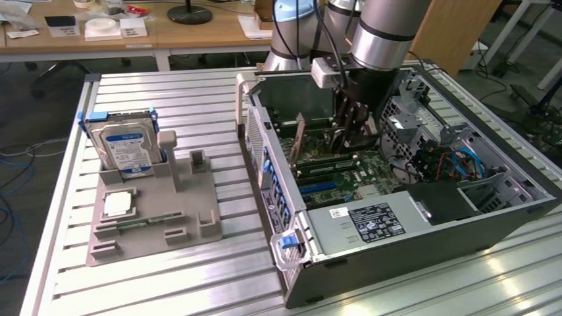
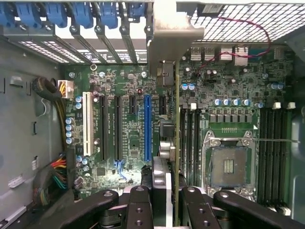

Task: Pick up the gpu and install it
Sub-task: 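Insert the gpu into the slot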

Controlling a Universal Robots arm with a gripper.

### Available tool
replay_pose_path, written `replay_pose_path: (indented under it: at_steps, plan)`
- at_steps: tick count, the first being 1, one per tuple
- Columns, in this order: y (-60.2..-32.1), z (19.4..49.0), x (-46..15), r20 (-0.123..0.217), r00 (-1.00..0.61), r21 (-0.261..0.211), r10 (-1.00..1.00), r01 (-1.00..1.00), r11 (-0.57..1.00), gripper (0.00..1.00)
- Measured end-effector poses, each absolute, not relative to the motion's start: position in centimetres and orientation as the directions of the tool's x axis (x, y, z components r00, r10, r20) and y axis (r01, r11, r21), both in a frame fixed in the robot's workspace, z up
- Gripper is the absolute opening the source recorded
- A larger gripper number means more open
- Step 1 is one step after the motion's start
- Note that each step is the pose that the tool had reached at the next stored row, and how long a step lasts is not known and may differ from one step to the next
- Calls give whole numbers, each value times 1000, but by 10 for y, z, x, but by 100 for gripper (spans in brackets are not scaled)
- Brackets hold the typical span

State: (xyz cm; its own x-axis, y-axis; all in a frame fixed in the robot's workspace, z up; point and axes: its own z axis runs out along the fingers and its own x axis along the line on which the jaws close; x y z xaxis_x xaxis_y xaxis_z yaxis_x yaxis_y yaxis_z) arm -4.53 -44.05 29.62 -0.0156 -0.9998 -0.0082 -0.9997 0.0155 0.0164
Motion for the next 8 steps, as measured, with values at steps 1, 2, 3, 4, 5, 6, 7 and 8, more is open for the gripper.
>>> replay_pose_path:
  at_steps: [1, 2, 3, 4, 5, 6, 7, 8]
  plan:
    - [-440, 294, -45, -8, -16, 16, -1000, -1000, 15, 28]
    - [-441, 292, -46, -8, -15, 16, -1000, -1000, 15, 28]
    - [-441, 291, -46, -8, -15, 15, -1000, -1000, 15, 28]
    - [-441, 290, -46, -8, -16, 12, -1000, -1000, 15, 28]
    - [-441, 288, -46, -8, -15, 8, -1000, -1000, 15, 28]
    - [-441, 287, -46, -8, -15, 5, -1000, -1000, 15, 28]
    - [-441, 286, -46, -8, -15, 4, -1000, -1000, 15, 28]
    - [-441, 284, -46, -9, -15, 4, -1000, -1000, 15, 28]
